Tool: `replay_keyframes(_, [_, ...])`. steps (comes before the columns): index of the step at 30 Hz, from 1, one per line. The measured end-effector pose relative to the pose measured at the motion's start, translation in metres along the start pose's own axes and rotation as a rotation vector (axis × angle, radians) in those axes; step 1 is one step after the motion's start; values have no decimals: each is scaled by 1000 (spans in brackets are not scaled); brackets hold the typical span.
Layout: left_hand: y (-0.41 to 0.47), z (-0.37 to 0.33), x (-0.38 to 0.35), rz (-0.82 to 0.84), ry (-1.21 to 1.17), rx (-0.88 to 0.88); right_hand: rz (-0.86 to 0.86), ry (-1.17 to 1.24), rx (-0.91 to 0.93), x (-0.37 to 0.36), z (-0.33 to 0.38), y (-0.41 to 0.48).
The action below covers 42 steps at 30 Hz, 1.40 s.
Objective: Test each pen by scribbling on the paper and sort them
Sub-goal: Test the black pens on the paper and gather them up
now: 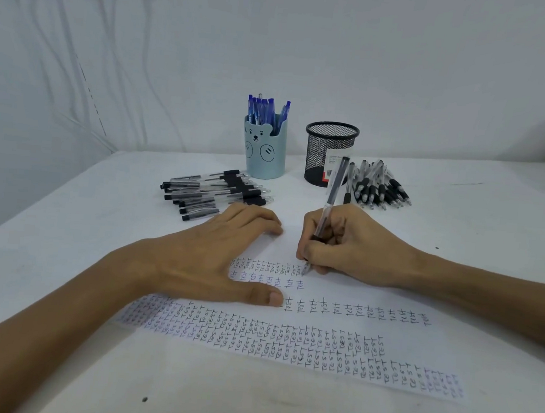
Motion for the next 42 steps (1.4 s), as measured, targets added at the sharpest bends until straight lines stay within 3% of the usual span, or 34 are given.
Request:
replay_keyframes(37, [0,1,-1,7,-6,-1,-81,-52,-39,5,-6,3])
replay_keyframes(39, [0,1,0,-2,-3,-11,-137,24,-100,10,-11,4])
replay_keyframes(42, [-1,2,0,-5,-3,-16,-203,358,-234,15,-23,7])
Point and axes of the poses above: each hand's wrist, its own y-axis towards the middle knuckle, its own x-axis out of the back of the hand, z = x × y, the point moved 8 cm from there along y, towards the middle knuckle, and after that the axes turned 6 degrees about -y, right-handed, at the moved point
